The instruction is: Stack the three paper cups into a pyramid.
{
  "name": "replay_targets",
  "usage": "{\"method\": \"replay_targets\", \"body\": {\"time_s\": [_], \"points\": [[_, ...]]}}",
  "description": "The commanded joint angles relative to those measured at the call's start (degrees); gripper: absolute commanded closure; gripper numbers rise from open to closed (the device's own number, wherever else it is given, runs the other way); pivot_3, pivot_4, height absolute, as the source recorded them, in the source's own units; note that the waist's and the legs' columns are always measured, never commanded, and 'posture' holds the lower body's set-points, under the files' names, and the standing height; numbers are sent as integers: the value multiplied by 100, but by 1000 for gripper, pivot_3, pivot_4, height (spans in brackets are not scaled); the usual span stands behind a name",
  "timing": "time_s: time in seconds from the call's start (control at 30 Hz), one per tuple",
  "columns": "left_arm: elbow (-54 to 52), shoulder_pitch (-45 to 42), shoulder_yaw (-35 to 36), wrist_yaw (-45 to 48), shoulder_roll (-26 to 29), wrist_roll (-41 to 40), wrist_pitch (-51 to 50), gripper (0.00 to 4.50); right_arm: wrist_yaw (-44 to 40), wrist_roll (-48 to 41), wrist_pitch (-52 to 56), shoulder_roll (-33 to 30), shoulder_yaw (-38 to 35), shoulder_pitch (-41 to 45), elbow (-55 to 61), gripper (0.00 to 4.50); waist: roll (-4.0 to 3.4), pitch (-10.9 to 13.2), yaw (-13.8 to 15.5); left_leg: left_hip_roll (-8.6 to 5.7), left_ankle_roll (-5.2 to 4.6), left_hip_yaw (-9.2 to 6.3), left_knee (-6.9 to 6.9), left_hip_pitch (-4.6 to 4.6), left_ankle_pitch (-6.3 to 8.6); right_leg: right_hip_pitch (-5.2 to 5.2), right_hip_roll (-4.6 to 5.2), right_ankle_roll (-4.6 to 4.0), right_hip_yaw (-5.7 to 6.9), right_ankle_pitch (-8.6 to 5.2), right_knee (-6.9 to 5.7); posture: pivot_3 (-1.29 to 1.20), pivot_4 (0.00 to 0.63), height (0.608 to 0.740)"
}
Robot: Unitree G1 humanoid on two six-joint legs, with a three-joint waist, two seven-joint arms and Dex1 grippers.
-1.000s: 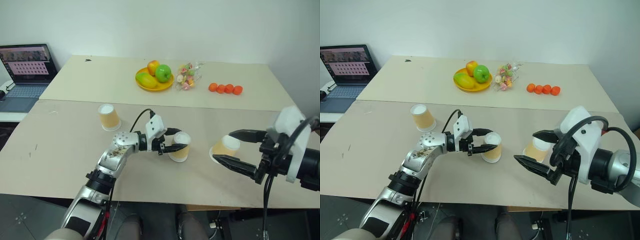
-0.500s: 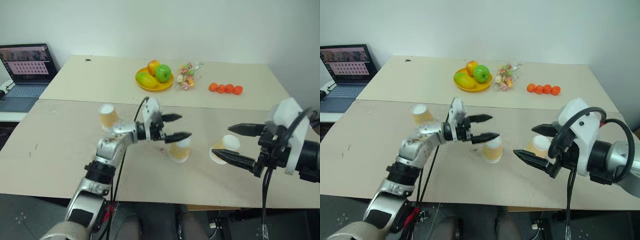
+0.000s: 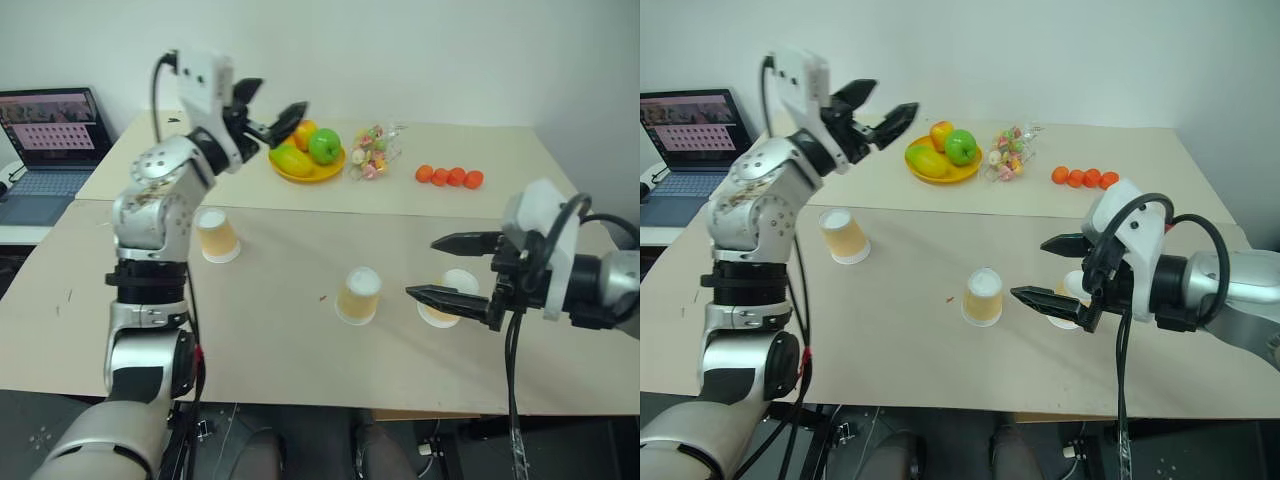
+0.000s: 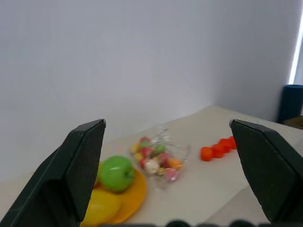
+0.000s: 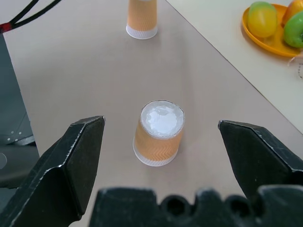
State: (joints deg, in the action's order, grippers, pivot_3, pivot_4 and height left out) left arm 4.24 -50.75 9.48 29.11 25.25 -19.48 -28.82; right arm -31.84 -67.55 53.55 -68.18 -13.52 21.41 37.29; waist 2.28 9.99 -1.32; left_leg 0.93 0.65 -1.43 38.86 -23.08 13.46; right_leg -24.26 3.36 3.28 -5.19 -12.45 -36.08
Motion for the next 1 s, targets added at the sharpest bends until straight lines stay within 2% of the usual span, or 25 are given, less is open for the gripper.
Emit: {"method": "replay_targets", "body": {"time_s": [0.03,0.33,0.6,1.0], "points": [[-949,888,145,-424,107,117,-299,34,-435,405,-233,153,330,404,-258,0,2,1,14,-1,0,-1,0,-2,0,-2,2,0,1,0,-4,0,150,734],[-1728,2056,619,-1686,-149,510,-241,34,-1168,1112,-231,436,863,1071,-740,0,11,6,114,1,1,-15,9,-14,0,-5,5,-9,25,8,1,0,150,734],[-1923,2760,481,-1836,-482,420,-317,34,-1375,1270,-94,546,839,1203,-747,0,10,6,101,1,1,-15,9,-10,-1,-3,4,-11,25,9,-3,0,150,734],[-1219,2805,351,-1926,-684,596,133,34,-1326,1198,122,420,529,1084,-616,0,11,6,77,1,1,-14,9,-9,0,-1,3,-12,26,10,-3,0,150,734]]}}
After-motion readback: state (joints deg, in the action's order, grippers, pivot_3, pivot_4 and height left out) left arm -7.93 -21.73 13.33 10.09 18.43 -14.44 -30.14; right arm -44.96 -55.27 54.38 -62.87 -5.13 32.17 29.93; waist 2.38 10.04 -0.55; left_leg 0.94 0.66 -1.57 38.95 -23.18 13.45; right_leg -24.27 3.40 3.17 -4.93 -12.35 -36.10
